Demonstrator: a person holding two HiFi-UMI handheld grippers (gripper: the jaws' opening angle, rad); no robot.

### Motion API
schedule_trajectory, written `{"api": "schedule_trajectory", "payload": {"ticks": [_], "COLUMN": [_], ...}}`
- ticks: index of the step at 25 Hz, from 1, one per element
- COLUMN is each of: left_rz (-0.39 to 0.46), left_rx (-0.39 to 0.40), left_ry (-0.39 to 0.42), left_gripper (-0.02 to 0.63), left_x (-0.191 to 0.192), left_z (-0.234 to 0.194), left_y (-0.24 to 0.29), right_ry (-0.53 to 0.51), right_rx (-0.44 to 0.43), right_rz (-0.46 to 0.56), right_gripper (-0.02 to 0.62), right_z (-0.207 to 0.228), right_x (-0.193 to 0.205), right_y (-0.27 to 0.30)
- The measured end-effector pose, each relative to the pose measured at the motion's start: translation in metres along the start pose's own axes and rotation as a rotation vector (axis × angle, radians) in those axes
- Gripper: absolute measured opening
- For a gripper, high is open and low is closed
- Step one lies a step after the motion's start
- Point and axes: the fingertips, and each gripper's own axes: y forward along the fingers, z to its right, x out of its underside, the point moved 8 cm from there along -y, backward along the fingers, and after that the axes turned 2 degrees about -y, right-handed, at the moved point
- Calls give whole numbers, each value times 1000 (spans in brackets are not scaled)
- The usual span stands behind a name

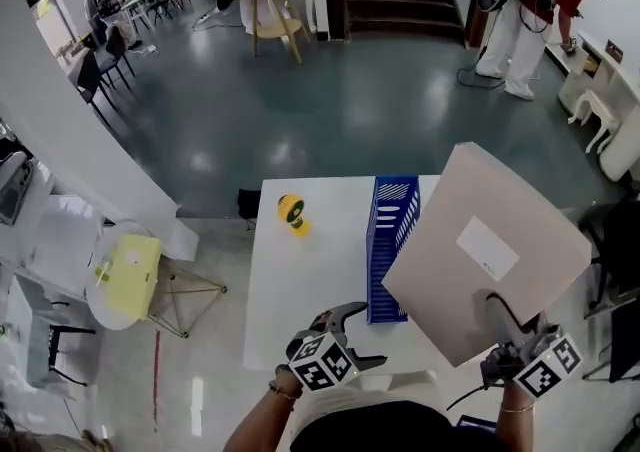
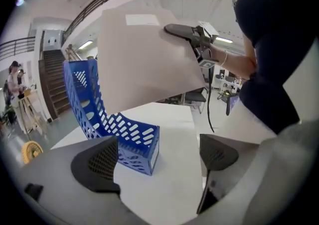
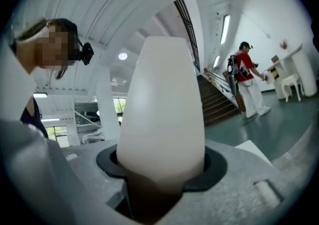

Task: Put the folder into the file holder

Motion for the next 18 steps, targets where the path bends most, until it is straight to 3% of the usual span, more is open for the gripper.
{"api": "schedule_trajectory", "payload": {"ticks": [2, 4, 6, 9, 11, 14, 18], "left_rz": [-46, -13, 171, 560, 713, 709, 659], "left_rx": [21, 24, 13, -47, -27, 77, 276], "left_ry": [93, 97, -22, -230, -275, -199, -92], "left_gripper": [503, 503, 503, 503, 502, 502, 501], "left_x": [7, 11, 2, -38, -74, -112, -135], "left_z": [-4, -20, -58, -141, -192, -248, -272], "left_y": [2, -10, -41, -105, -131, -121, -81], "right_ry": [-50, -78, -89, -117, -150, -186, -191], "right_rx": [70, 117, 157, 206, 231, 268, 338], "right_rz": [10, 21, 34, 49, 44, 35, 62], "right_gripper": [258, 258, 259, 259, 259, 261, 261], "right_z": [-17, -33, -45, -61, -70, -82, -99], "right_x": [5, 11, 16, 23, 27, 32, 43], "right_y": [5, 10, 13, 14, 16, 23, 28]}}
